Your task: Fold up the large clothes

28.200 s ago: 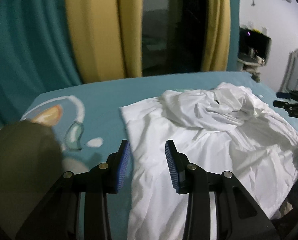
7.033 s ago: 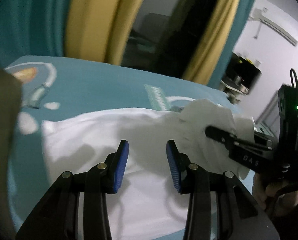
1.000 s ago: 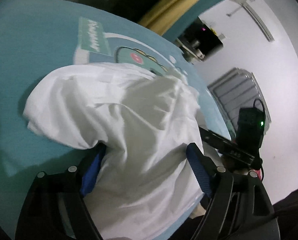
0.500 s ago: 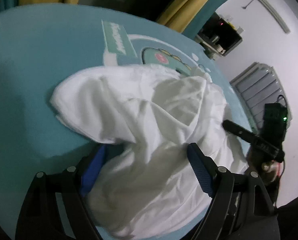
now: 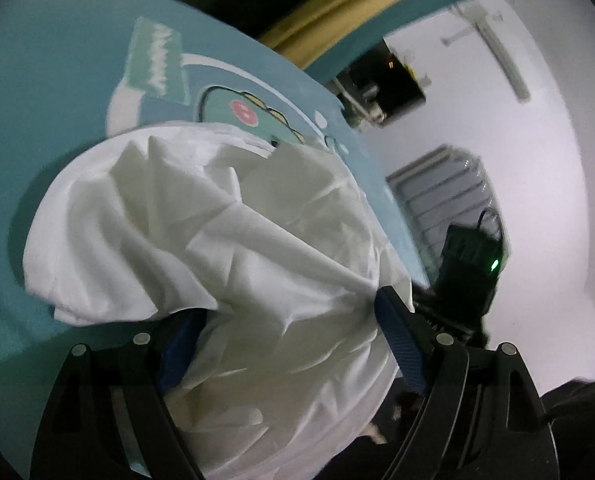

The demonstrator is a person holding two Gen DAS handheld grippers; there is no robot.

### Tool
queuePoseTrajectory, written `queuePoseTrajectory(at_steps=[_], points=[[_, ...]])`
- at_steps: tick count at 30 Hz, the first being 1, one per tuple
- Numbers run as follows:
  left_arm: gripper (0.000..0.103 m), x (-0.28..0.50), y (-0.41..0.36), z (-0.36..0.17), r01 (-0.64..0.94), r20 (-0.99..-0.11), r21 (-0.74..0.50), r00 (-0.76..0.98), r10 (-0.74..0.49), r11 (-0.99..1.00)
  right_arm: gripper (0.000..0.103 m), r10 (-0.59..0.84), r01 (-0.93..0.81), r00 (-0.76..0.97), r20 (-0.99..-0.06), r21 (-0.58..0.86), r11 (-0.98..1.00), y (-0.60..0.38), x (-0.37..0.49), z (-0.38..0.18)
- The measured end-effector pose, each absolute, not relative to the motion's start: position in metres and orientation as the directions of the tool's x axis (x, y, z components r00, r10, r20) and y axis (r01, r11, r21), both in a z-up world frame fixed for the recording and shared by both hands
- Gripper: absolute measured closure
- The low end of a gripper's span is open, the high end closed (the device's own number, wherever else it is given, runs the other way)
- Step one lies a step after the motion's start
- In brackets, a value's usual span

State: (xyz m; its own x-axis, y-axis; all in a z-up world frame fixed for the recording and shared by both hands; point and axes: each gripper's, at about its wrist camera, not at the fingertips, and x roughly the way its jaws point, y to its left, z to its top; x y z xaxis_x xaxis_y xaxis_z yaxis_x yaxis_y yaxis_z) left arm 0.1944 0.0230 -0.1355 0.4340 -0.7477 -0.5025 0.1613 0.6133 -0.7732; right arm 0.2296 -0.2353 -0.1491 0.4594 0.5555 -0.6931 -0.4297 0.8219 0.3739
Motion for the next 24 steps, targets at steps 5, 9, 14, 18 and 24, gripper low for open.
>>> queuePoseTrajectory(at_steps=[5, 9, 14, 18, 24], points=[[0.018, 0.173, 0.055, -0.133, 0.102, -0.454, -0.817, 0.494, -0.742, 0.568, 0.048, 0.553, -0.43, 0.46, -0.694, 0.37, 0.823, -0.236, 0.229, -0.15], [0.017, 0.177, 0.035, -0.116, 0.112, -0.511, -0.763, 0.497, -0.701, 0.636, 0.048, 0.532, -0.43, 0.471, -0.704, 0.344, 0.835, -0.232, 0.228, -0.148], [0.013, 0.188, 0.007, -0.114, 0.116, -0.643, -0.637, 0.465, -0.609, 0.762, 0.048, 0.522, -0.427, 0.482, -0.704, 0.332, 0.841, -0.23, 0.224, -0.147], [0.013, 0.19, -0.007, -0.12, 0.149, -0.729, -0.5, 0.459, -0.507, 0.853, 0.048, 0.522, -0.431, 0.483, -0.703, 0.328, 0.841, -0.231, 0.222, -0.147], [0.016, 0.183, -0.014, -0.119, 0.223, -0.783, -0.327, 0.48, -0.396, 0.918, 0.056, 0.564, -0.437, 0.47, -0.679, 0.375, 0.817, -0.237, 0.219, -0.148]])
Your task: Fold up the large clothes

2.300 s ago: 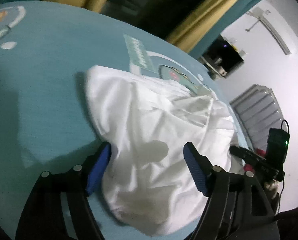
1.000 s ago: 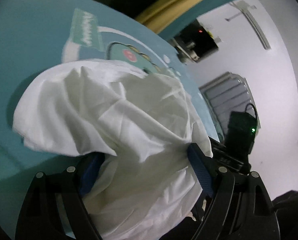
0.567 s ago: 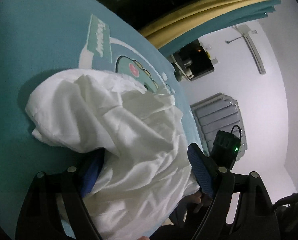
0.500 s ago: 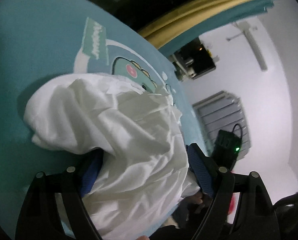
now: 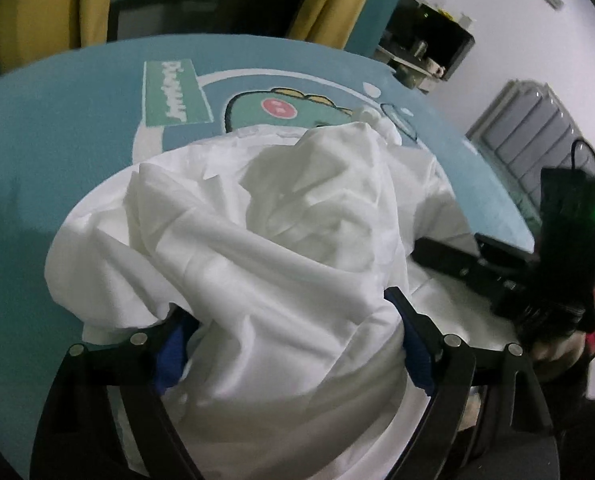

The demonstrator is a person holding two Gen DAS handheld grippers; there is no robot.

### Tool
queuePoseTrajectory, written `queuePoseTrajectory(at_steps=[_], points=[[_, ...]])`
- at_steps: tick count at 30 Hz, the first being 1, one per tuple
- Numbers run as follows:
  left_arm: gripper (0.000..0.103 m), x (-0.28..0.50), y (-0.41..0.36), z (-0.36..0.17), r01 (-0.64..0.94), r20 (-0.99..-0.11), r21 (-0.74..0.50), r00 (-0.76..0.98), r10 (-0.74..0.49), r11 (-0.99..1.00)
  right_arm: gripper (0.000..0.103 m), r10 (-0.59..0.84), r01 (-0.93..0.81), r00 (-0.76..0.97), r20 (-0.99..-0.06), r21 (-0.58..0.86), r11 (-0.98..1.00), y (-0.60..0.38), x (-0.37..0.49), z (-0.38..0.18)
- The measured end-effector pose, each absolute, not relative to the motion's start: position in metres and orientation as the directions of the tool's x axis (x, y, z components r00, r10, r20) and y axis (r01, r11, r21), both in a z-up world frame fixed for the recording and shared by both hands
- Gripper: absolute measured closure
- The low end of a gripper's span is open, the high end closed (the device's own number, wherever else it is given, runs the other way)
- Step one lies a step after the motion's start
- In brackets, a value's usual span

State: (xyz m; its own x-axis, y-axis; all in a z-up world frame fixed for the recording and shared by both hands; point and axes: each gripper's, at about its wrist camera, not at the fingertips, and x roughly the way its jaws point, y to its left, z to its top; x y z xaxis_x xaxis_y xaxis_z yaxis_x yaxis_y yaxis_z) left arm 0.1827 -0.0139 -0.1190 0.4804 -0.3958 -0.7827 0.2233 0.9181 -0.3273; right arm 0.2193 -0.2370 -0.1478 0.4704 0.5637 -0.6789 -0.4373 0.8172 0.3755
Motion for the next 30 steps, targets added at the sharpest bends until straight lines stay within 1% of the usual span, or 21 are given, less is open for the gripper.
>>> queuePoseTrajectory(at_steps=[1, 2, 3, 4, 7, 8, 9, 10, 11, 13, 16, 20, 30], points=[[0.021, 0.182, -0.013, -0.118, 0.224, -0.784, -0.318, 0.484, -0.389, 0.921, 0.057, 0.57, -0.437, 0.468, -0.675, 0.384, 0.813, -0.238, 0.219, -0.148], [0.031, 0.18, -0.011, -0.118, 0.222, -0.781, -0.321, 0.489, -0.39, 0.921, 0.057, 0.579, -0.437, 0.466, -0.669, 0.395, 0.808, -0.239, 0.218, -0.148], [0.037, 0.18, -0.006, -0.118, 0.221, -0.768, -0.347, 0.491, -0.411, 0.911, 0.057, 0.586, -0.438, 0.461, -0.666, 0.403, 0.803, -0.239, 0.218, -0.149], [0.045, 0.18, -0.003, -0.118, 0.218, -0.758, -0.367, 0.493, -0.427, 0.904, 0.057, 0.59, -0.437, 0.456, -0.666, 0.411, 0.8, -0.238, 0.218, -0.149], [0.058, 0.182, 0.004, -0.121, 0.213, -0.731, -0.411, 0.504, -0.461, 0.886, 0.051, 0.6, -0.417, 0.456, -0.657, 0.438, 0.796, -0.235, 0.222, -0.153], [0.063, 0.182, 0.005, -0.121, 0.209, -0.725, -0.424, 0.506, -0.468, 0.881, 0.051, 0.595, -0.426, 0.462, -0.657, 0.425, 0.799, -0.232, 0.223, -0.152], [0.064, 0.181, 0.005, -0.12, 0.206, -0.72, -0.427, 0.511, -0.469, 0.88, 0.054, 0.596, -0.425, 0.464, -0.656, 0.426, 0.799, -0.231, 0.224, -0.152], [0.067, 0.18, 0.003, -0.12, 0.207, -0.716, -0.425, 0.518, -0.467, 0.881, 0.061, 0.607, -0.429, 0.457, -0.65, 0.436, 0.791, -0.231, 0.225, -0.153], [0.07, 0.178, 0.003, -0.119, 0.21, -0.709, -0.425, 0.527, -0.468, 0.88, 0.064, 0.616, -0.43, 0.453, -0.644, 0.447, 0.784, -0.232, 0.225, -0.152], [0.073, 0.175, 0.001, -0.117, 0.215, -0.693, -0.436, 0.538, -0.479, 0.874, 0.075, 0.632, -0.436, 0.452, -0.629, 0.463, 0.772, -0.233, 0.225, -0.149], [0.077, 0.172, 0.003, -0.113, 0.222, -0.677, -0.446, 0.55, -0.489, 0.867, 0.079, 0.62, -0.458, 0.481, -0.619, 0.425, 0.78, -0.226, 0.218, -0.137], [0.079, 0.164, 0.006, -0.103, 0.237, -0.646, -0.452, 0.577, -0.499, 0.86, 0.082, 0.617, -0.49, 0.514, -0.596, 0.386, 0.781, -0.219, 0.212, -0.119], [0.08, 0.145, 0.02, -0.071, 0.255, -0.564, -0.467, 0.652, -0.507, 0.847, 0.083, 0.623, -0.563, 0.572, -0.533, 0.297, 0.771, -0.201, 0.196, -0.068]])
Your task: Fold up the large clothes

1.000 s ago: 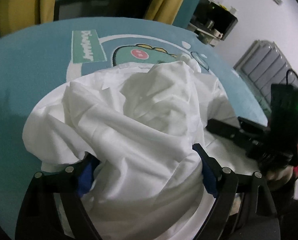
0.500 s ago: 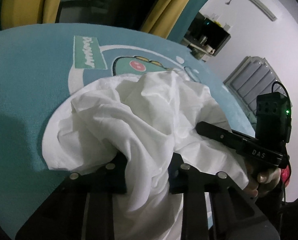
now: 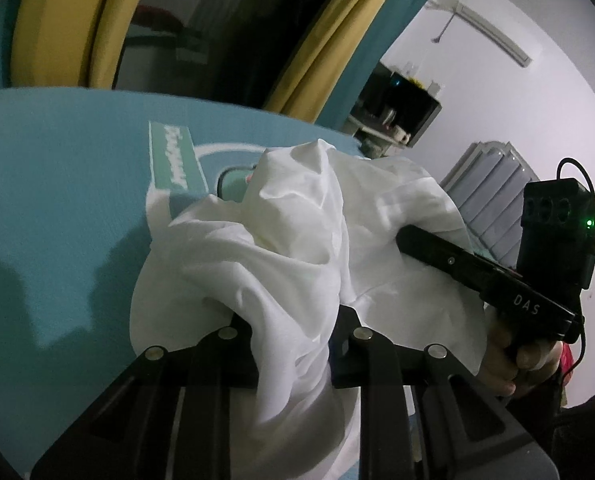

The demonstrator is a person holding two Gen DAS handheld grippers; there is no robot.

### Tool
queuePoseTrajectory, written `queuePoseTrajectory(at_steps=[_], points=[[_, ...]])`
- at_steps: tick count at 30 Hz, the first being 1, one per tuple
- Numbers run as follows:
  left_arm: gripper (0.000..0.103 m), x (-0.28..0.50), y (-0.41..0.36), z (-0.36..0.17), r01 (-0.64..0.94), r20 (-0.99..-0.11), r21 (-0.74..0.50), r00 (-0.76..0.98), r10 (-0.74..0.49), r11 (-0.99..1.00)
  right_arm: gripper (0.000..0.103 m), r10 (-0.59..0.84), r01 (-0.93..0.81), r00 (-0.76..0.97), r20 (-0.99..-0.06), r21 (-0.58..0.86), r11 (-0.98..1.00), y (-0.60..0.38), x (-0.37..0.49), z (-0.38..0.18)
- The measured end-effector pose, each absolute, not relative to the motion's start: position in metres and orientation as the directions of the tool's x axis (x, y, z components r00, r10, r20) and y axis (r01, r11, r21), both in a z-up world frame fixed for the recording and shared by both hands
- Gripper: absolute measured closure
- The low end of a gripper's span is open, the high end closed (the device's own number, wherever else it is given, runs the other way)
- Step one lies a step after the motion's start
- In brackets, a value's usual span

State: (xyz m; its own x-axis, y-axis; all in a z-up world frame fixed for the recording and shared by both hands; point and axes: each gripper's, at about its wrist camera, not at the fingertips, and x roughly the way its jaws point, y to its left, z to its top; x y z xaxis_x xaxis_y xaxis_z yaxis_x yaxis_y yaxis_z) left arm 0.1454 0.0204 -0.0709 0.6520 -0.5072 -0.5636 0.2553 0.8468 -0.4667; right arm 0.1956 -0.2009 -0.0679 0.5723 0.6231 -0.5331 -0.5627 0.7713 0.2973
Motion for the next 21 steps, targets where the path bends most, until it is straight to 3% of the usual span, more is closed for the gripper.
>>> queuePoseTrajectory(at_steps=[21], points=[[0.08, 0.078, 0.109, -0.027, 0.166, -0.453, -0.434, 0.81, -0.373, 0.886, 0.083, 0.715, -0.734, 0.533, -0.453, 0.173, 0.657, -0.102, 0.165, -0.009]])
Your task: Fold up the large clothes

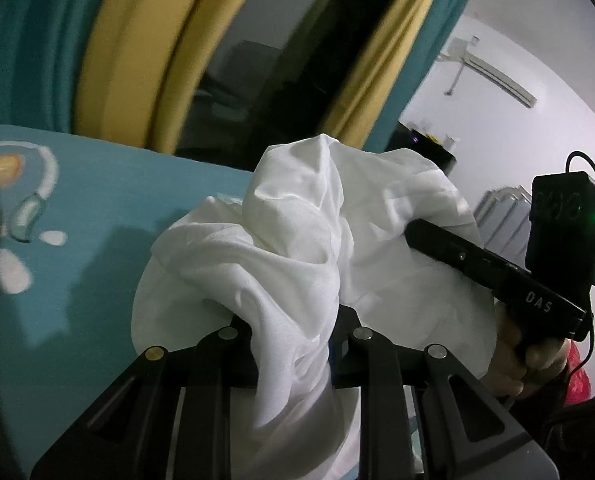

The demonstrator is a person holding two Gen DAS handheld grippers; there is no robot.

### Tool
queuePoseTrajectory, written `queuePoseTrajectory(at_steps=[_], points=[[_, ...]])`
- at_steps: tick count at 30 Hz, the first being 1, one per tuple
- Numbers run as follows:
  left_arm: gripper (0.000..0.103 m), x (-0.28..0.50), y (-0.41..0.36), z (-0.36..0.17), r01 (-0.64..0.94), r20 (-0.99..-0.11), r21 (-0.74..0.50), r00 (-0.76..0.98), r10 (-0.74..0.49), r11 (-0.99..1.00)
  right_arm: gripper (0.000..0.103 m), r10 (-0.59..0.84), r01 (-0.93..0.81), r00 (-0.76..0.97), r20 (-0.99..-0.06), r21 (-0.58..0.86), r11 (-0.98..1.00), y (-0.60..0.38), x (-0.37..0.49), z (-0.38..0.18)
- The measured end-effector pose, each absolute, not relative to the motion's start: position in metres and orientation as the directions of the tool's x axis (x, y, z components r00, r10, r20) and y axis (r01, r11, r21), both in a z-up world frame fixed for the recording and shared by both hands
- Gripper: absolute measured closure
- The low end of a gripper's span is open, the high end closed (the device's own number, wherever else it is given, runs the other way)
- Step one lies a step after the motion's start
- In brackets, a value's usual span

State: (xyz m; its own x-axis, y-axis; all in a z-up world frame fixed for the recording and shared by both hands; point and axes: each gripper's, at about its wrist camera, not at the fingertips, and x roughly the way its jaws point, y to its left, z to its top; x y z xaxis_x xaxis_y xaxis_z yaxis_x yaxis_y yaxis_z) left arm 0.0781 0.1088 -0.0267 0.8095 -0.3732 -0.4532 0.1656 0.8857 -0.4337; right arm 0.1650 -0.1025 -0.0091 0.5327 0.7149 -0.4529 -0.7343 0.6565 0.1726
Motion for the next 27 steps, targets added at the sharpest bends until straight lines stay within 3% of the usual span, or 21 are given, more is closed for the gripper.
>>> queuePoseTrajectory(at_steps=[18, 27], points=[[0.08, 0.026, 0.213, -0.014, 0.02, -0.457, -0.364, 0.867, -0.197, 0.931, 0.083, 0.81, -0.83, 0.434, -0.394, 0.174, 0.53, 0.013, 0.155, -0.011], [0.079, 0.038, 0.24, -0.04, -0.055, -0.573, -0.295, 0.809, -0.131, 0.954, 0.083, 0.81, -0.816, 0.377, -0.449, 0.251, 0.52, 0.045, 0.171, -0.055]])
